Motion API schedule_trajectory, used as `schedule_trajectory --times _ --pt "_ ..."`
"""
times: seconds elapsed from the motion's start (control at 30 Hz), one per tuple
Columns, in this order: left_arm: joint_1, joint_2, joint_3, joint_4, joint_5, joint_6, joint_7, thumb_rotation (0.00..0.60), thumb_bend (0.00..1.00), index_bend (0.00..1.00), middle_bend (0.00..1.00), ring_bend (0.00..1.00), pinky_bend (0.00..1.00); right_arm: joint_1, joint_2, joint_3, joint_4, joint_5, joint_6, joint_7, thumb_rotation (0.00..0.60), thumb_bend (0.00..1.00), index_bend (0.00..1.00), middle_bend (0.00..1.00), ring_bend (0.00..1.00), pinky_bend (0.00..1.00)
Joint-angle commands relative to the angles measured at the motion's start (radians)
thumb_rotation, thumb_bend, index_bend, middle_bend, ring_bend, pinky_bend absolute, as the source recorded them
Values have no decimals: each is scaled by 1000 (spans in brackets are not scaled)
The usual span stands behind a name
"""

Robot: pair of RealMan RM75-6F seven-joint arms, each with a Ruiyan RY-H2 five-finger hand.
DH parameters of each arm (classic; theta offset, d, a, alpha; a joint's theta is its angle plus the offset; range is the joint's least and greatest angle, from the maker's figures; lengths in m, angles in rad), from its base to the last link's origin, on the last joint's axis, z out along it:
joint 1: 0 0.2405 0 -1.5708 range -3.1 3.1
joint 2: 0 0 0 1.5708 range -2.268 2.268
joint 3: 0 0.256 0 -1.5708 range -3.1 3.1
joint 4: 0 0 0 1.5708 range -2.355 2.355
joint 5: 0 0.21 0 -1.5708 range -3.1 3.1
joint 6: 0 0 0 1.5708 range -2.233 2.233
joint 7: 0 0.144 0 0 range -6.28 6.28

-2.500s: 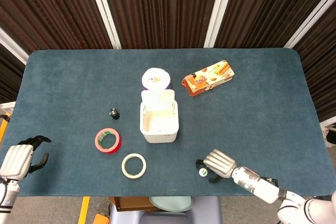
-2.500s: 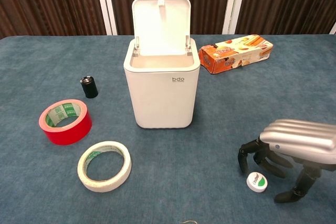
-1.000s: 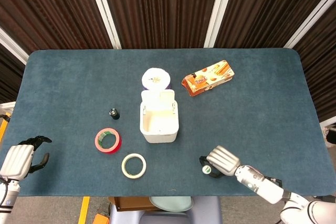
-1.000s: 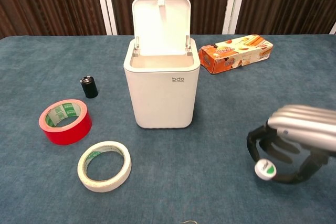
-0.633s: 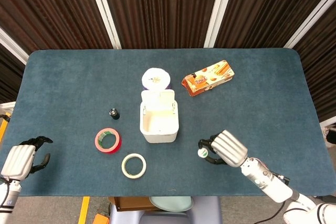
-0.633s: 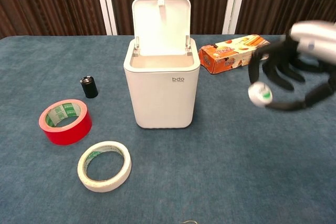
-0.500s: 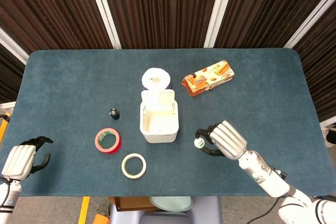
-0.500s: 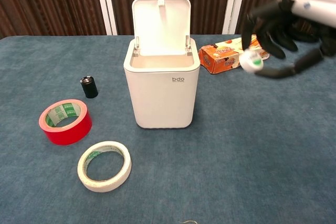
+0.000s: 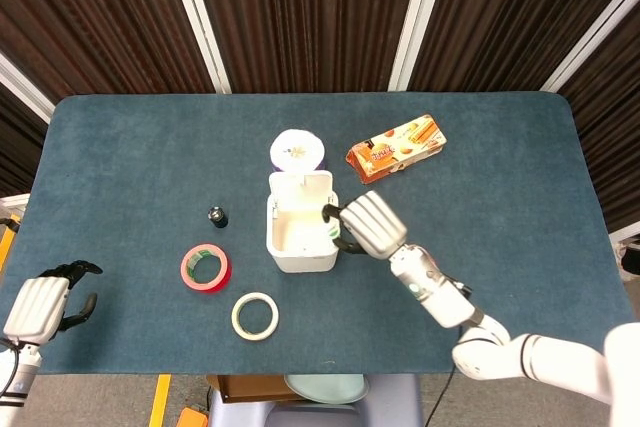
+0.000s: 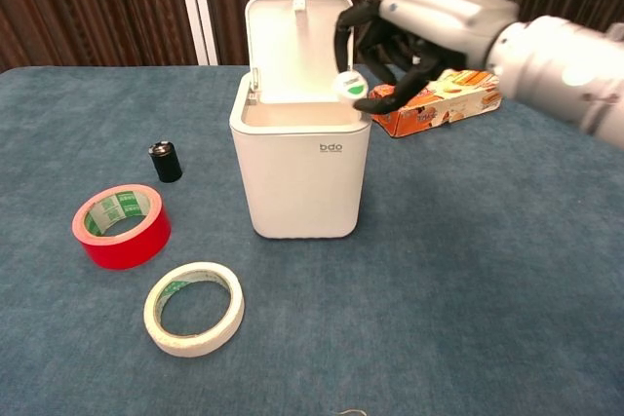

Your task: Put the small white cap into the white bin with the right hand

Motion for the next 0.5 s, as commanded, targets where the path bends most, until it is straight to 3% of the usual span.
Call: schedule_trajectory --times 0.03,0.2,0.27,0.37,0.5 --pt "-1 1 2 0 3 -1 -2 600 452 354 331 354 430 39 -63 30 67 32 -19 -2 600 395 621 858 838 1000" --pt "-1 2 4 0 8 0 -5 600 452 355 331 354 429 51 -91 37 103 37 -16 25 600 392 608 858 838 1000" --pt "-1 2 4 0 9 1 -7 600 452 355 331 353 429 53 -93 36 110 37 -15 31 600 339 584 858 838 1000" --pt "0 3 2 1 5 2 -11 600 452 354 330 353 430 49 -82 24 108 30 -10 31 600 162 511 858 838 1000" --pt "-1 2 4 1 7 0 -7 600 452 355 331 353 430 39 -57 15 76 24 2 40 600 97 412 858 838 1000"
